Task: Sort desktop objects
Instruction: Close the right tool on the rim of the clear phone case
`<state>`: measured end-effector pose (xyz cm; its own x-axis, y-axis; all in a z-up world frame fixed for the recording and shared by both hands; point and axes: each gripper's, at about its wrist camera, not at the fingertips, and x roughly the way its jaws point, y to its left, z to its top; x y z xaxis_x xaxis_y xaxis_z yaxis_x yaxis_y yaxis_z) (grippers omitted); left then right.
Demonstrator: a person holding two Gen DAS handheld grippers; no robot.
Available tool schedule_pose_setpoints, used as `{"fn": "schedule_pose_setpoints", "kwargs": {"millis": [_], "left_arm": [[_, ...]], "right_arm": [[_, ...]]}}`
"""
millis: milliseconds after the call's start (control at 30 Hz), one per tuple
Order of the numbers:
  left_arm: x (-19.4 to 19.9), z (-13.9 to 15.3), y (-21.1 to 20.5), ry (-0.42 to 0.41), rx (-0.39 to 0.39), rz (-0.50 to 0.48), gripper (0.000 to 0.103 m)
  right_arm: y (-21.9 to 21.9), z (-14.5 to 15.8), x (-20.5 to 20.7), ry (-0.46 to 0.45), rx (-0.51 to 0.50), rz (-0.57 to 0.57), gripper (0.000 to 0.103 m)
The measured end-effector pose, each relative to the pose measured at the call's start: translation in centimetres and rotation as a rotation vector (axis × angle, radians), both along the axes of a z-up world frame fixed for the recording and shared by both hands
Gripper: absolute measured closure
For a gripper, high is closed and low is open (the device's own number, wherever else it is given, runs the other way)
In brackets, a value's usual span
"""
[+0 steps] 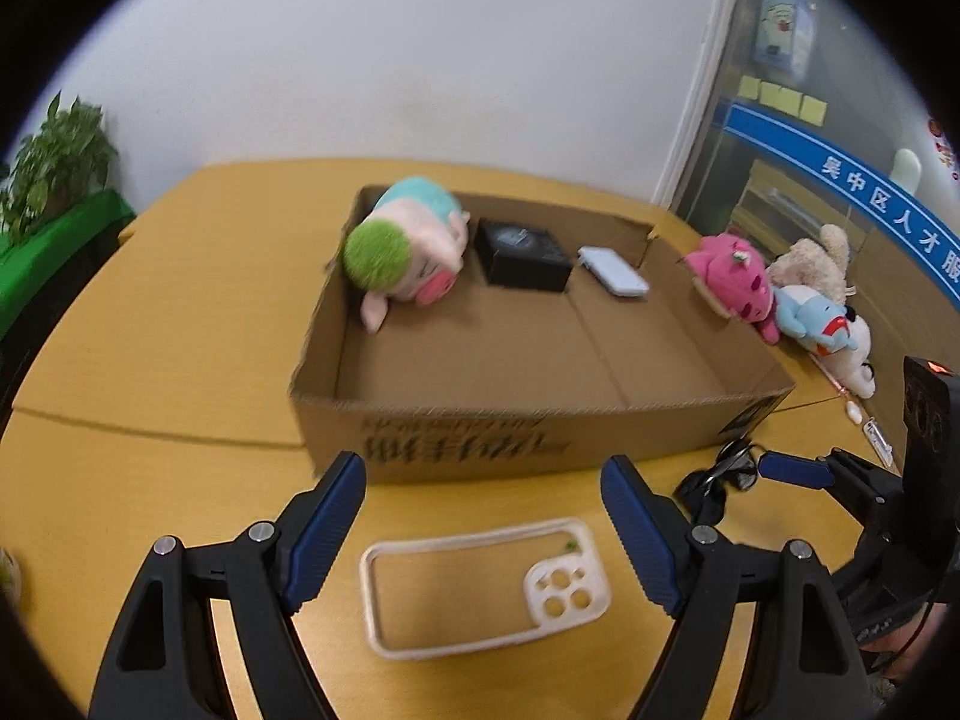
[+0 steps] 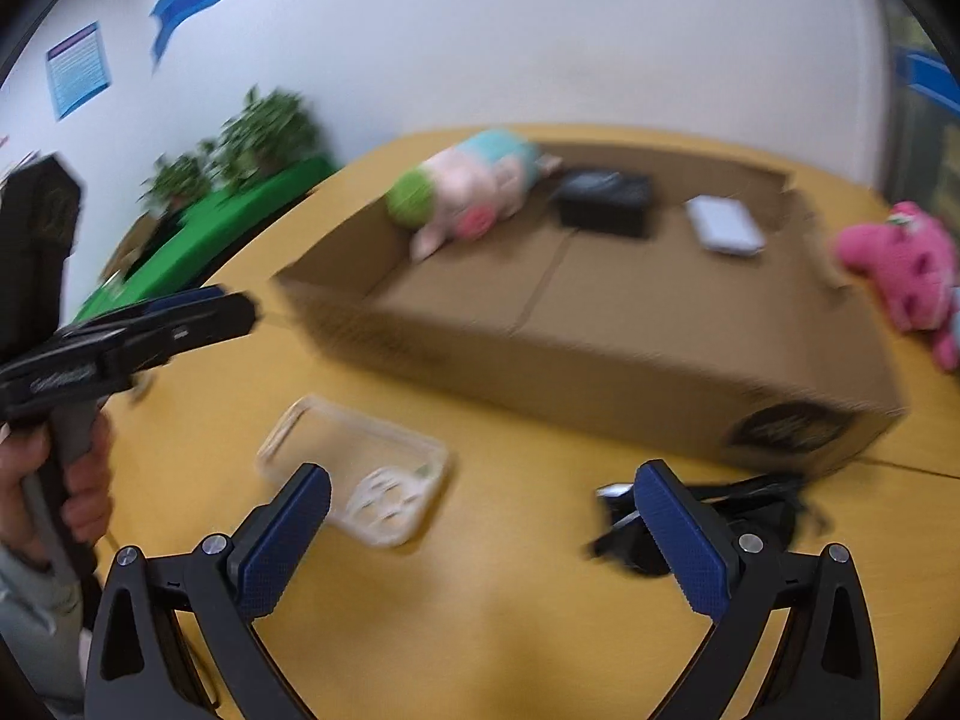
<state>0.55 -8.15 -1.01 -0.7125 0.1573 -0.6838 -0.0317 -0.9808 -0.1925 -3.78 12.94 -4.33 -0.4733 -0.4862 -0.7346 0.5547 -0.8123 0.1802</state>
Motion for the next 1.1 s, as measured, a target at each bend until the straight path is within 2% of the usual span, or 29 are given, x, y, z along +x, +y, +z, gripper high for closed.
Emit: {"fn": "schedule_pose_setpoints", "kwargs": {"millis": [133, 200, 367, 500, 633, 700, 767, 833, 867, 900, 1100], "left_arm": [[0.2, -2.1, -1.7, -0.070, 0.014, 0.026, 0.023], [0.4, -3.1, -2.2, -0.095, 0.017, 0.026, 0.023], [0.9, -5.2, -3.1, -0.144, 0.042, 0.023, 0.024], [0.9, -6.8, -3.2, -0.193, 0.017, 0.031, 0.024], [0.7, -7.4, -3.2, -0.204, 0.006, 0.027, 0.027], [0.4, -7.7, -3.1, -0.215, -0.002, 0.026, 0.032], [0.3, -8.2, -3.2, -0.239, 0.016, 0.025, 0.051], [0.2, -8.9, -3.3, -0.265, 0.048, 0.021, 0.061], [0.1, -9.4, -3.4, -0.286, 0.064, 0.025, 0.069], [0.2, -9.4, -3.4, -0.279, 0.065, 0.033, 0.070], [0.8, -9.4, -3.8, -0.272, 0.041, 0.068, 0.088]], "right_arm": [[-3.0, -1.3, 0.9, -0.034, 0.005, 0.094, 0.003], [-4.1, -2.1, 1.0, -0.060, 0.000, 0.112, 0.008], [-5.8, -3.7, 1.0, -0.096, 0.004, 0.127, 0.012], [-6.4, -4.8, 0.7, -0.110, 0.021, 0.120, 0.017], [-6.5, -5.5, 0.2, -0.116, 0.027, 0.104, 0.021], [-6.6, -5.9, 0.0, -0.113, 0.042, 0.090, 0.027], [-6.3, -6.3, -0.3, -0.122, 0.043, 0.075, 0.036], [-6.2, -6.9, -0.6, -0.140, 0.046, 0.066, 0.046], [-6.3, -7.2, -0.6, -0.143, 0.058, 0.071, 0.058], [-6.4, -7.6, -0.6, -0.141, 0.073, 0.073, 0.063], [-5.9, -7.6, 0.0, -0.129, 0.085, 0.068, 0.072]]}}
